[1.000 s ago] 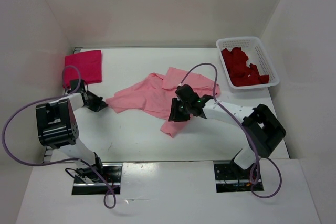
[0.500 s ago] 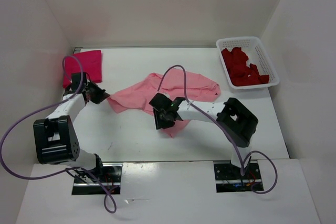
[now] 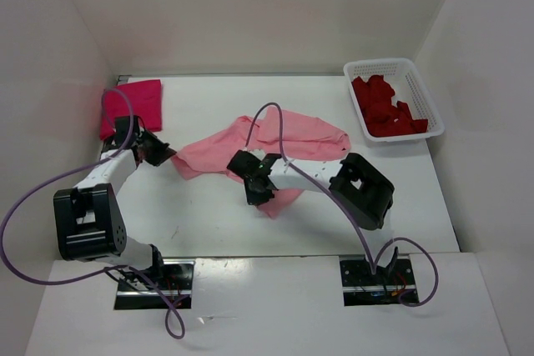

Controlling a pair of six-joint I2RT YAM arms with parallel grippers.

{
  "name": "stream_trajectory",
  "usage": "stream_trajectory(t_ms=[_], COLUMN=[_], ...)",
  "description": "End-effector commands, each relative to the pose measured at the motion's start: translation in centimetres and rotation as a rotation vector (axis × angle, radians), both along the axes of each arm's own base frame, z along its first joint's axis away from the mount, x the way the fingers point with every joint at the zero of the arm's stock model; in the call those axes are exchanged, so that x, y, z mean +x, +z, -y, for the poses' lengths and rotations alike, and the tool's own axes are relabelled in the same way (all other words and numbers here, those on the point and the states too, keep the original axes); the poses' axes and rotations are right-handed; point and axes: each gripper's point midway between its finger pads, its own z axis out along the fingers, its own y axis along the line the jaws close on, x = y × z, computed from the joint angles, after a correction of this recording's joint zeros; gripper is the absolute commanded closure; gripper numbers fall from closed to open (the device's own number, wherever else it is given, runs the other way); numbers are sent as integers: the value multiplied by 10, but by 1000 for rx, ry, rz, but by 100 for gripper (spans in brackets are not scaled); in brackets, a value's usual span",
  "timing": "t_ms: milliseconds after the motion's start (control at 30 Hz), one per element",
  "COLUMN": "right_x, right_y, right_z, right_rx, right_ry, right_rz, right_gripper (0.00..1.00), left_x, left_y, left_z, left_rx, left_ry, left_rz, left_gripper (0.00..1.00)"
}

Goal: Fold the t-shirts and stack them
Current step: Flatten out the tshirt

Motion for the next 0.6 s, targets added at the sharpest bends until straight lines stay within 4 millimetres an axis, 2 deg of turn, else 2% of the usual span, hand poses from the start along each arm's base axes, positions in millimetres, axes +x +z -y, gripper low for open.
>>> stream_trajectory(t_ms=[0, 100, 133, 167, 200, 233, 267, 300, 333, 367, 400, 433, 467, 500, 533, 567], right_x=[-6, 1, 8, 12, 18, 25, 30, 41, 40, 42, 43, 48, 49, 47, 47, 40], right_y=[-22, 0, 28, 48, 72, 120, 154, 184, 240, 275, 301, 339, 380, 402, 420, 463], right_z=[12, 9, 6, 2, 3, 6, 9, 21, 36, 47, 64, 95, 112, 128, 156, 171], right_rx=[-89, -38, 15, 56, 93, 185, 251, 312, 435, 505, 544, 602, 654, 671, 643, 689], right_ry=[-22, -54, -64, -69, -85, -106, -123, -165, -189, -194, -208, -260, -282, -299, -333, -343], right_rz=[-15, 39, 96, 130, 153, 220, 262, 309, 382, 424, 464, 544, 619, 666, 721, 807], right_gripper=[98, 100, 100, 100, 100, 100, 100, 100, 100, 100, 100, 100, 100, 100, 100, 100], left_x=[4, 5, 5, 5, 11, 14, 16, 19, 28, 30, 33, 31, 37, 33, 27, 21], left_y=[3, 10, 14, 14, 29, 42, 54, 70, 111, 134, 155, 180, 230, 260, 286, 309], left_z=[6, 11, 16, 26, 30, 35, 47, 51, 58, 65, 68, 73, 68, 62, 59, 51], left_rx=[9, 0, -6, -19, -13, -9, -8, -5, -8, -9, -16, -13, 9, 16, 8, 17], left_ry=[-42, -40, -46, -57, -73, -87, -118, -130, -158, -193, -208, -247, -253, -247, -265, -256], left_rz=[31, 48, 55, 53, 92, 121, 143, 174, 269, 317, 354, 399, 500, 558, 612, 660], left_gripper=[100, 100, 100, 100, 100, 100, 100, 100, 100, 100, 100, 100, 100, 100, 100, 100])
